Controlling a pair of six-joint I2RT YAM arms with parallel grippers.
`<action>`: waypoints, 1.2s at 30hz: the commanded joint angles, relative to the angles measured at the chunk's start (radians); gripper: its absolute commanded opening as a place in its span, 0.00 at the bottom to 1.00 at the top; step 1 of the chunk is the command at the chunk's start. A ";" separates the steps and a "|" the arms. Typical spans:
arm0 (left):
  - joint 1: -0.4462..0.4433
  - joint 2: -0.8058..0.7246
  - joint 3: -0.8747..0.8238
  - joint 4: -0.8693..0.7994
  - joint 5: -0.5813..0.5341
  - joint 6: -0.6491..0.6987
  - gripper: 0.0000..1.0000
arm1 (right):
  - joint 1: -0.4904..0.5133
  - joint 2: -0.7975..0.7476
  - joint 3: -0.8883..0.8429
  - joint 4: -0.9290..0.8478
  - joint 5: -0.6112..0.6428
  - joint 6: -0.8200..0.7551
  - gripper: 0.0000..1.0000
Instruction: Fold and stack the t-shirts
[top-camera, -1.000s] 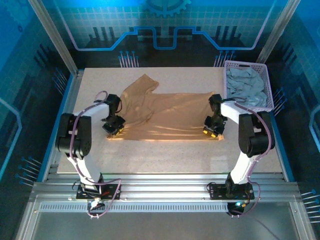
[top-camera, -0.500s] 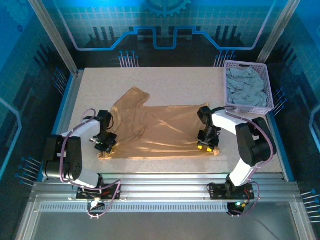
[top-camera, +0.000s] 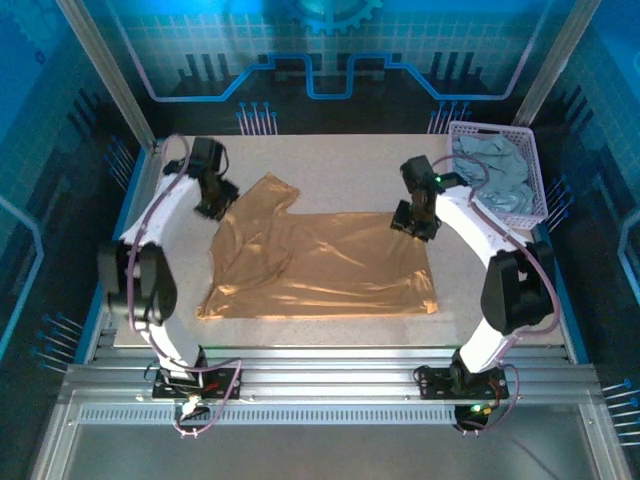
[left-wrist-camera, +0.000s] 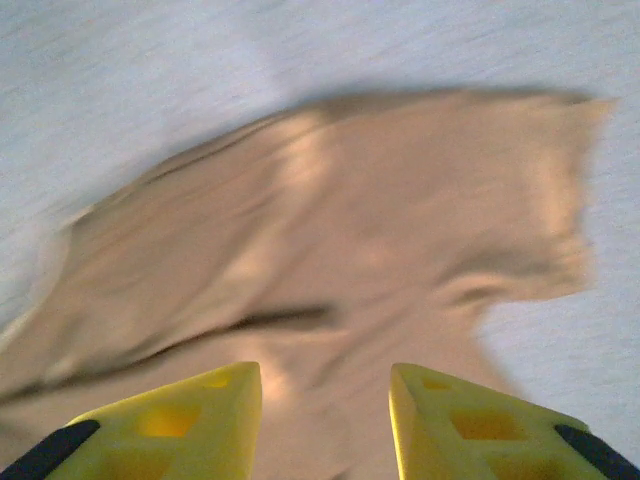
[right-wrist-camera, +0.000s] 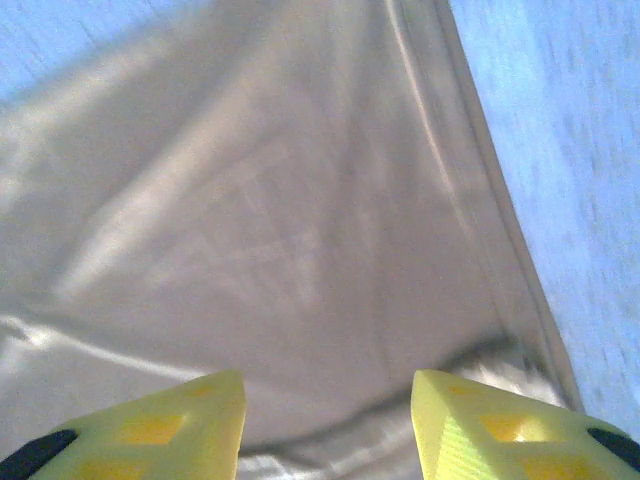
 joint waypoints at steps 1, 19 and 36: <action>-0.023 0.199 0.179 0.052 0.019 0.186 0.41 | -0.031 0.132 0.083 0.082 0.047 -0.090 0.49; -0.031 0.565 0.467 0.329 0.072 0.328 0.51 | -0.122 0.622 0.547 -0.049 0.183 -0.153 0.50; -0.061 0.746 0.729 0.085 -0.030 0.304 0.56 | -0.141 0.676 0.621 -0.138 0.159 -0.078 0.07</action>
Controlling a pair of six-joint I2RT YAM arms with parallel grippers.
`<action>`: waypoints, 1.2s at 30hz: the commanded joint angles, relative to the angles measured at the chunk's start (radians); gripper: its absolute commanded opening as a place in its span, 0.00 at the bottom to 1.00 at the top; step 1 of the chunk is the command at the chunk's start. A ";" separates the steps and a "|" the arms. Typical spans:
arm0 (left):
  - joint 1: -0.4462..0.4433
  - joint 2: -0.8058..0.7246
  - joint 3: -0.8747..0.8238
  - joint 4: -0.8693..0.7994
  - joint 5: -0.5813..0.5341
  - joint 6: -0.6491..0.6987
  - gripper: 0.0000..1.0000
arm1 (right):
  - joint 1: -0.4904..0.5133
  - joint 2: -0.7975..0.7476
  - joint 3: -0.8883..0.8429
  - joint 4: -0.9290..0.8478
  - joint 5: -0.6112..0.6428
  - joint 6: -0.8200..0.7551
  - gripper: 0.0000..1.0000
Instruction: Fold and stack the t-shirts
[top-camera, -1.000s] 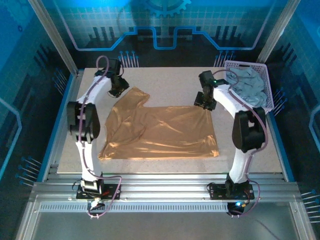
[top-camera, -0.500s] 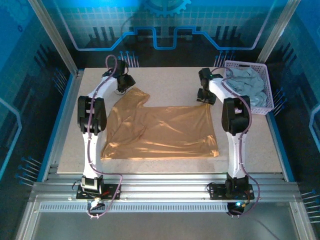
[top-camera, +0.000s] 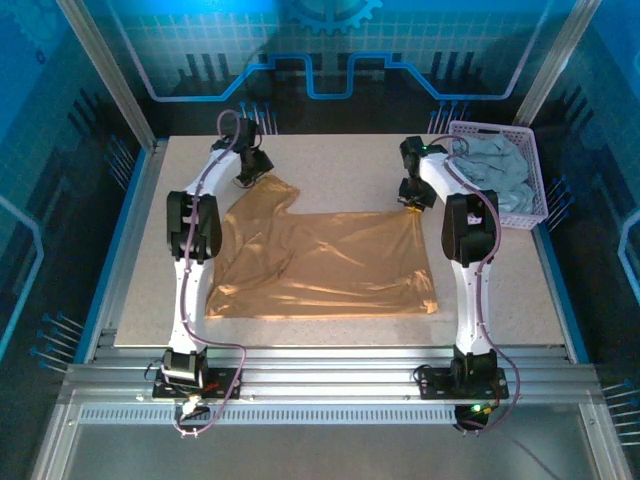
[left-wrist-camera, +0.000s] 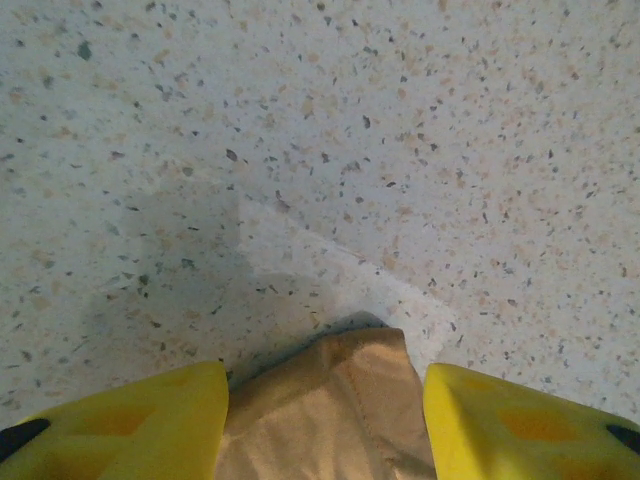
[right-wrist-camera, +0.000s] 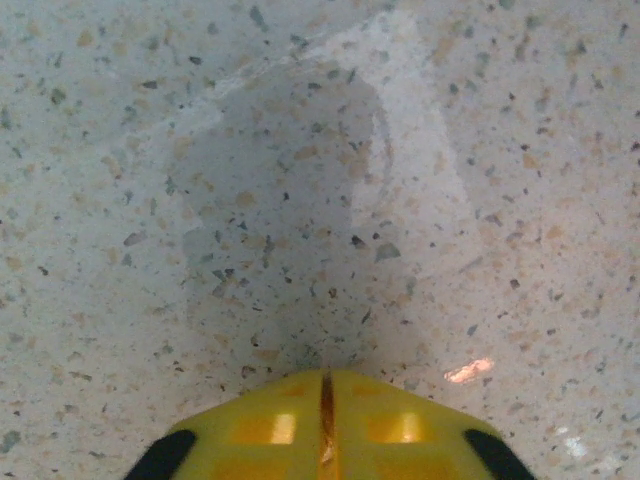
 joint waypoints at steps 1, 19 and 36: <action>-0.029 0.043 0.068 -0.087 -0.047 0.015 0.56 | -0.007 0.002 0.006 -0.036 -0.010 0.019 0.06; -0.067 0.315 0.458 -0.576 -0.144 -0.002 0.45 | 0.024 -0.088 -0.065 0.005 -0.069 0.029 0.00; -0.076 -0.079 0.150 -0.339 -0.220 0.027 0.00 | 0.009 -0.142 -0.120 0.061 -0.091 0.003 0.00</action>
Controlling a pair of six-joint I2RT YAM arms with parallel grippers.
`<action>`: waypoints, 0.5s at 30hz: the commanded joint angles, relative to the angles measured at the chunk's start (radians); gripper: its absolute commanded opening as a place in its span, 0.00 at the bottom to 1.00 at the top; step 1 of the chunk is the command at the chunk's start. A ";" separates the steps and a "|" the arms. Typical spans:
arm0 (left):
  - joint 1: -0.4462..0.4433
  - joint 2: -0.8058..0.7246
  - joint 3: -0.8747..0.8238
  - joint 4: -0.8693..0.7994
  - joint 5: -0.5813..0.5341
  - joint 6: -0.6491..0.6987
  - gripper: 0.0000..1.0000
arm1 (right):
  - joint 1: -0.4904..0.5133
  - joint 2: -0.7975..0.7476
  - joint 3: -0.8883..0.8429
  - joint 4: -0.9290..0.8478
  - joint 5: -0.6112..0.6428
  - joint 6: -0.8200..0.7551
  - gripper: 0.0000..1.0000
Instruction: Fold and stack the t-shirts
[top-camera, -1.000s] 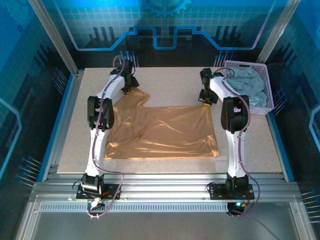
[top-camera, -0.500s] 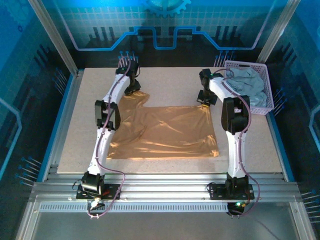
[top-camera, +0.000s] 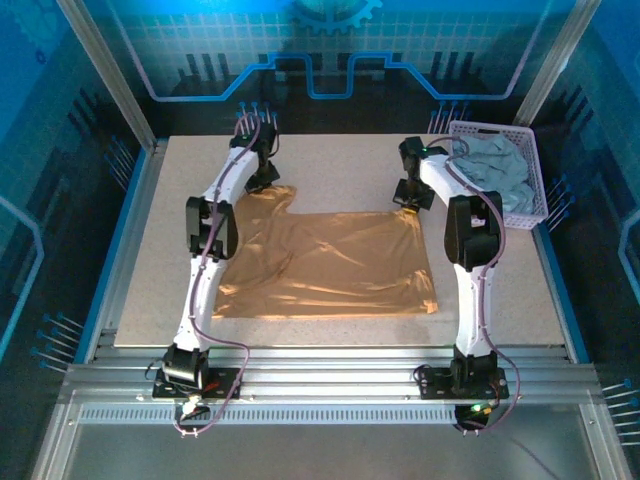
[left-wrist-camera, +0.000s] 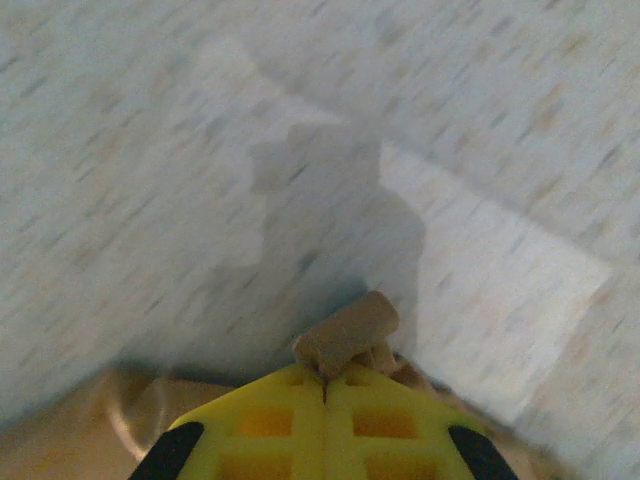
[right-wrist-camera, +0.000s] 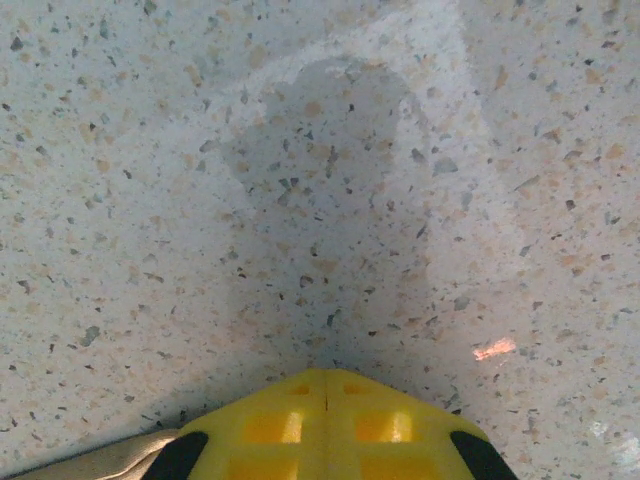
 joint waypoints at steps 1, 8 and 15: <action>-0.009 -0.246 -0.156 0.095 -0.040 0.019 0.00 | -0.008 -0.065 -0.021 0.019 -0.017 -0.012 0.00; -0.008 -0.530 -0.500 0.231 -0.032 0.035 0.00 | -0.016 -0.116 -0.034 0.049 -0.025 -0.038 0.00; -0.010 -0.727 -0.745 0.242 0.010 0.012 0.00 | -0.013 -0.211 -0.131 0.068 -0.050 -0.061 0.00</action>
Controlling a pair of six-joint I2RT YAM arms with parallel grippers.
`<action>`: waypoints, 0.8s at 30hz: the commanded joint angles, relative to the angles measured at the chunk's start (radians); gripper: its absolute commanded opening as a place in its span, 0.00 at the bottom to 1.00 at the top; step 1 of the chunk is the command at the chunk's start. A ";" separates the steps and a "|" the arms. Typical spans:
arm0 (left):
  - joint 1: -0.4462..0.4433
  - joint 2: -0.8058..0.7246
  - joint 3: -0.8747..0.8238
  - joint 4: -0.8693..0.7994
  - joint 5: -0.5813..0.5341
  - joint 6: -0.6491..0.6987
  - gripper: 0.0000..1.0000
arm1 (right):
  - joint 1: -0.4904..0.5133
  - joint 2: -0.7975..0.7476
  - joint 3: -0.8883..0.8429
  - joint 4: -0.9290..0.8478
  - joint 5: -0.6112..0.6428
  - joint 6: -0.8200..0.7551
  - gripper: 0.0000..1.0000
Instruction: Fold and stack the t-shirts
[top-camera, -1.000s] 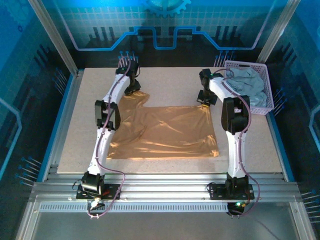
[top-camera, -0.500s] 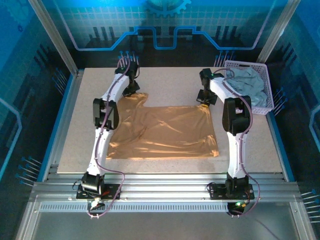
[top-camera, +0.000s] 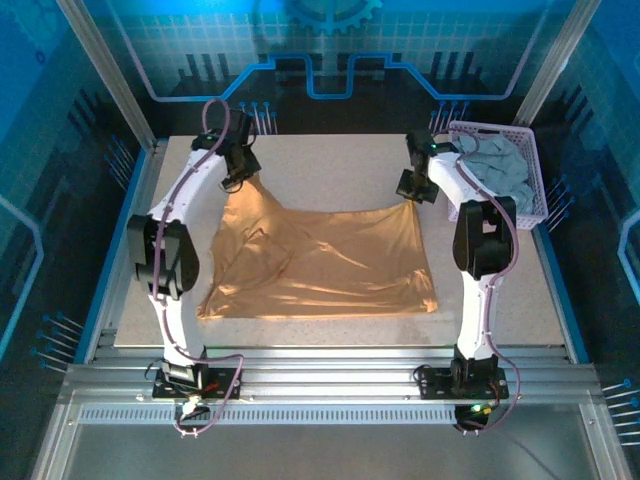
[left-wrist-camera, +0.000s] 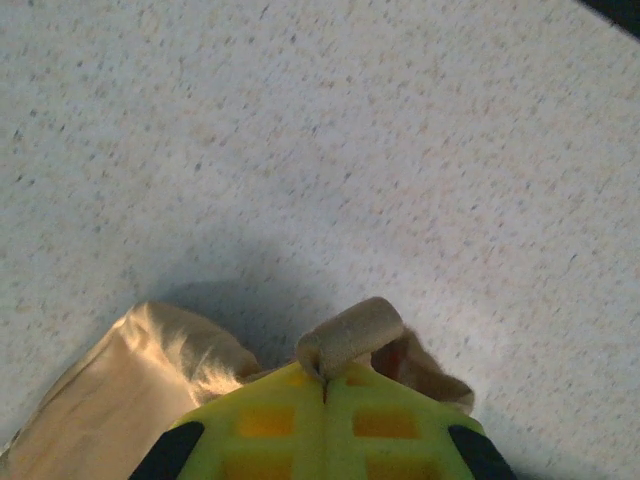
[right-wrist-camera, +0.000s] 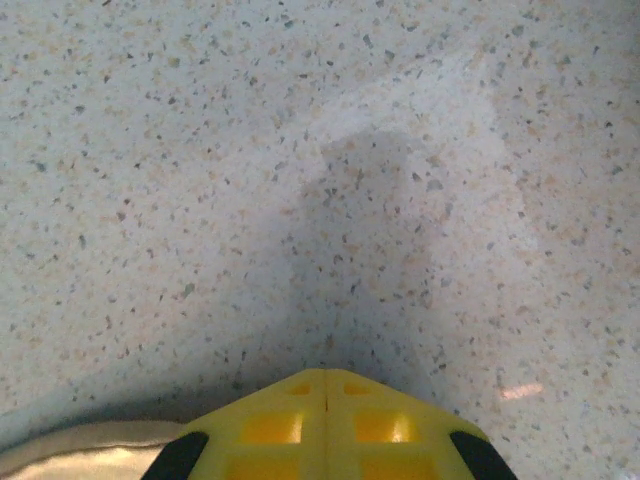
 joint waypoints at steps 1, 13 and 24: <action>-0.010 -0.099 -0.131 0.003 0.018 -0.011 0.00 | -0.004 -0.085 -0.079 0.009 -0.018 -0.025 0.00; -0.043 -0.556 -0.608 -0.131 -0.045 -0.074 0.00 | 0.003 -0.377 -0.483 0.068 0.064 -0.037 0.00; -0.085 -0.765 -0.832 -0.203 -0.037 -0.221 0.00 | 0.031 -0.490 -0.705 0.068 0.046 0.002 0.00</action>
